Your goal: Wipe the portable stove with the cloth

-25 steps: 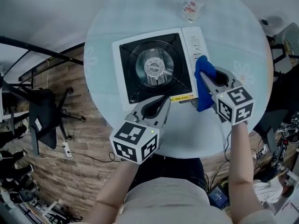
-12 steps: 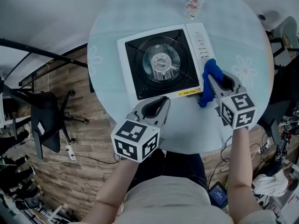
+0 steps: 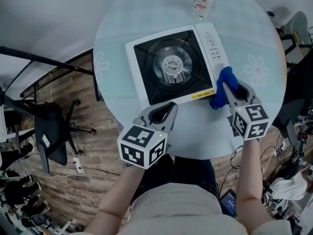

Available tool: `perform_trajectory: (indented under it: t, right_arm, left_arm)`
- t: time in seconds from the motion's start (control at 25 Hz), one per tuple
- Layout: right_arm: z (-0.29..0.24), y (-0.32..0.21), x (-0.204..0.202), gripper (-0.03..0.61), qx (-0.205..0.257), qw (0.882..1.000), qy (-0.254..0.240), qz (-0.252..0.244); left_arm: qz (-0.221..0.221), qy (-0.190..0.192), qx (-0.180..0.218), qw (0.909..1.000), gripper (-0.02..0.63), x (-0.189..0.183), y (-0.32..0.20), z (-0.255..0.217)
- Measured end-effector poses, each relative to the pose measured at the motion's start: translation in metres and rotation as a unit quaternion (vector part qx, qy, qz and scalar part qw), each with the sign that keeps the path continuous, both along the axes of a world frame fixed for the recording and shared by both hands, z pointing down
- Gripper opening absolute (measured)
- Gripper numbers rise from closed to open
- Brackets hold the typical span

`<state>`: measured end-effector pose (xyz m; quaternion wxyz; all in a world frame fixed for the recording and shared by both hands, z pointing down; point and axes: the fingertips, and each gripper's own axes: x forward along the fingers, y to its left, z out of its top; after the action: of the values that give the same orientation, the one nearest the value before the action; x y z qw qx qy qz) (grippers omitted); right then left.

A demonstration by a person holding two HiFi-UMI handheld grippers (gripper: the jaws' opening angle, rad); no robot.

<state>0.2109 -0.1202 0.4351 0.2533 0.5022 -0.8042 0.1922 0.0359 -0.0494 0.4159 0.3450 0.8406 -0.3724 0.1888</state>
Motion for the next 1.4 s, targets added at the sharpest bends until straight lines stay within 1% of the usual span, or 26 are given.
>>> perform_trajectory:
  t: [0.24, 0.56, 0.72, 0.88, 1.04, 1.4]
  right_arm:
    - [0.001, 0.014, -0.001, 0.100, 0.000, 1.000, 0.007, 0.029]
    - [0.000, 0.030, -0.009, 0.100, 0.032, 0.995, 0.028, 0.085]
    - [0.000, 0.036, -0.017, 0.101, 0.034, 0.993, 0.019, 0.111]
    - [0.001, 0.040, -0.030, 0.101, 0.037, 0.992, 0.009, 0.122]
    - [0.003, 0.041, -0.036, 0.101, 0.042, 0.991, 0.018, 0.126]
    - [0.003, 0.046, -0.051, 0.100, 0.043, 0.989, 0.013, 0.141]
  left_arm:
    - [0.007, 0.007, -0.006, 0.9999, 0.032, -0.009, 0.004, 0.001]
    - [0.015, 0.011, -0.003, 0.9998, 0.032, -0.023, 0.006, 0.001]
    - [0.015, 0.011, -0.002, 0.9998, 0.034, -0.032, 0.005, 0.002]
    - [0.012, 0.010, -0.003, 0.9999, 0.032, -0.041, 0.007, 0.003]
    - [0.008, 0.011, -0.005, 0.9999, 0.032, -0.050, 0.007, 0.005]
    - [0.003, 0.010, -0.004, 0.9999, 0.032, -0.069, 0.006, 0.006]
